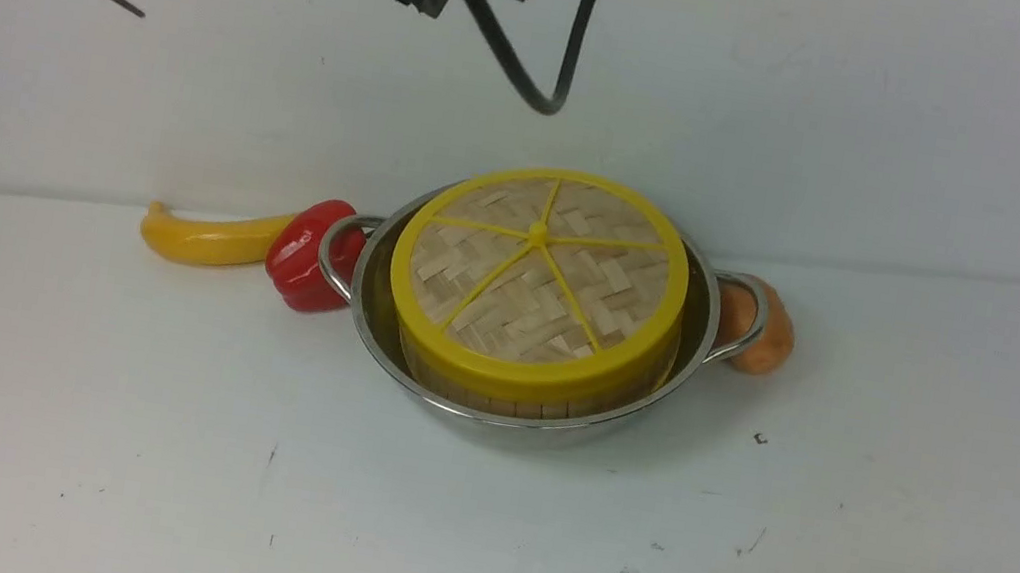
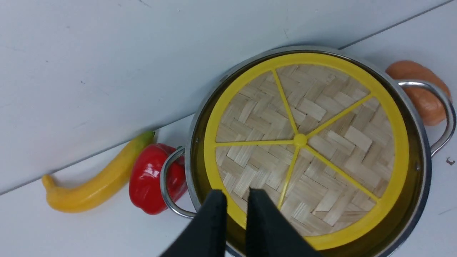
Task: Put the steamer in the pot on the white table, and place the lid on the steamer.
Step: 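Place the yellow bamboo steamer lid onto the steamer in the pot with the left gripper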
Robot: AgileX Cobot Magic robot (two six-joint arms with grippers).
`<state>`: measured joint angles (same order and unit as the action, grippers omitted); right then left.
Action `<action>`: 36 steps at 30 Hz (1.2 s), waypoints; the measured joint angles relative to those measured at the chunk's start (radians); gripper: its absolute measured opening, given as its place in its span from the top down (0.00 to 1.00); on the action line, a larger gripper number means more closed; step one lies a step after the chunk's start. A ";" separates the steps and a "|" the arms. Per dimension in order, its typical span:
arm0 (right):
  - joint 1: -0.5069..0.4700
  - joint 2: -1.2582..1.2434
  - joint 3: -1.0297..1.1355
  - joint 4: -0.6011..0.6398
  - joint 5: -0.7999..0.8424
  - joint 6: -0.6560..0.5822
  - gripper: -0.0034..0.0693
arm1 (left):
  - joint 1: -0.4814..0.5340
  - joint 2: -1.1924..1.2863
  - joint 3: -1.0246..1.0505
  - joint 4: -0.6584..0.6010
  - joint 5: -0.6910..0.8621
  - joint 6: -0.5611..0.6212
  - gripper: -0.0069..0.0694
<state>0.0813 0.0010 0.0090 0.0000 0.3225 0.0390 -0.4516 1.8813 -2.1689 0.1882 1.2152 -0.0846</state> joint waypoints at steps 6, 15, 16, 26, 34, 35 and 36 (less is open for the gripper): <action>0.000 0.000 0.000 0.006 0.000 0.000 0.62 | 0.000 0.000 0.000 0.000 0.000 -0.012 0.87; 0.000 0.000 0.000 0.006 0.000 0.000 0.62 | 0.000 -0.003 0.000 0.005 0.001 -0.022 0.87; 0.000 0.000 0.000 0.006 0.000 0.000 0.62 | 0.000 -0.007 0.000 0.002 0.001 -0.022 0.87; 0.000 0.000 0.000 0.006 0.000 0.000 0.62 | 0.000 -0.288 0.195 0.001 -0.085 -0.022 0.87; 0.000 0.000 0.000 0.006 0.000 0.000 0.62 | 0.044 -0.762 0.856 0.045 -0.517 -0.014 0.87; 0.000 0.000 0.000 0.006 0.000 0.000 0.62 | 0.066 -0.823 0.964 0.047 -0.579 -0.013 0.87; 0.000 0.000 0.000 0.006 0.000 0.000 0.62 | 0.081 -0.859 1.029 0.047 -0.613 -0.013 0.87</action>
<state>0.0813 0.0010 0.0090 0.0056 0.3225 0.0390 -0.3707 1.0218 -1.1398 0.2349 0.6024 -0.0979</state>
